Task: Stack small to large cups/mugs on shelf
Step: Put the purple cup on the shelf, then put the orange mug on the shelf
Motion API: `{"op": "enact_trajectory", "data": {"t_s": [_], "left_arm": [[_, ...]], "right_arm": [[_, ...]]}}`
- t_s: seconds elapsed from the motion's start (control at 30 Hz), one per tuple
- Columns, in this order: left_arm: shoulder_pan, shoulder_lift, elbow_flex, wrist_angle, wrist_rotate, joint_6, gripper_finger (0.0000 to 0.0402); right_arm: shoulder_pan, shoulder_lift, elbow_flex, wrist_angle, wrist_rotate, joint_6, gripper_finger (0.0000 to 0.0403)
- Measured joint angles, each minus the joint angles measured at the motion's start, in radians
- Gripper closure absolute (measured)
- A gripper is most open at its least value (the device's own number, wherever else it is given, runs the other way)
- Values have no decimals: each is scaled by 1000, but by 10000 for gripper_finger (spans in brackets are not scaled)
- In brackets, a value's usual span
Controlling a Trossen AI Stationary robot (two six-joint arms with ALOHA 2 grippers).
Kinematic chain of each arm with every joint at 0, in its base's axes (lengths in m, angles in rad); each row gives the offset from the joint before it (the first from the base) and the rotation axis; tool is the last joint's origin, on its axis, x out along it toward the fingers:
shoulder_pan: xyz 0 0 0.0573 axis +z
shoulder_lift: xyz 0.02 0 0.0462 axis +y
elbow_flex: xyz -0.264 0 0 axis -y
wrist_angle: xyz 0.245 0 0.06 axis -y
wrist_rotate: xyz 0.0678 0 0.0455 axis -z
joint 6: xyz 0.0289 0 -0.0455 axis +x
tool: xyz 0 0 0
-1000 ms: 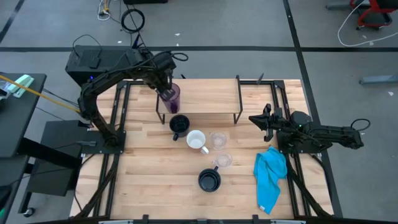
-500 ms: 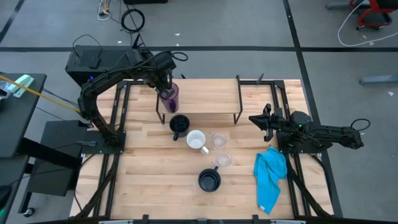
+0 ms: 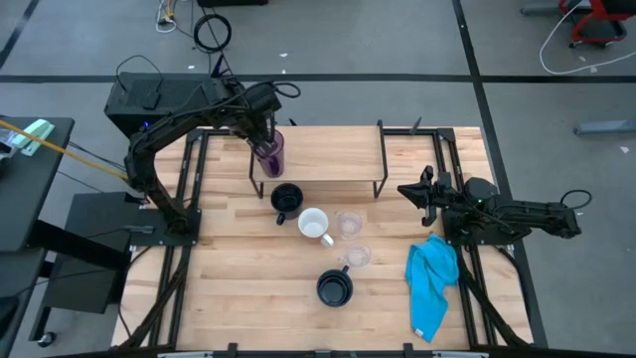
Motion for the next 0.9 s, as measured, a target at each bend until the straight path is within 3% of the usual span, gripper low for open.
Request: {"op": "enact_trajectory", "data": {"t_s": [0.37,0.6,0.9], "left_arm": [[0,0,0,0,-16,40,259],[-6,1,5,-2,-16,46,216],[-40,0,143,0,-14,38,174]], "right_arm": [[0,0,0,0,0,-2,373],[0,0,0,0,0,-3,373],[0,0,0,0,0,-3,373]]}}
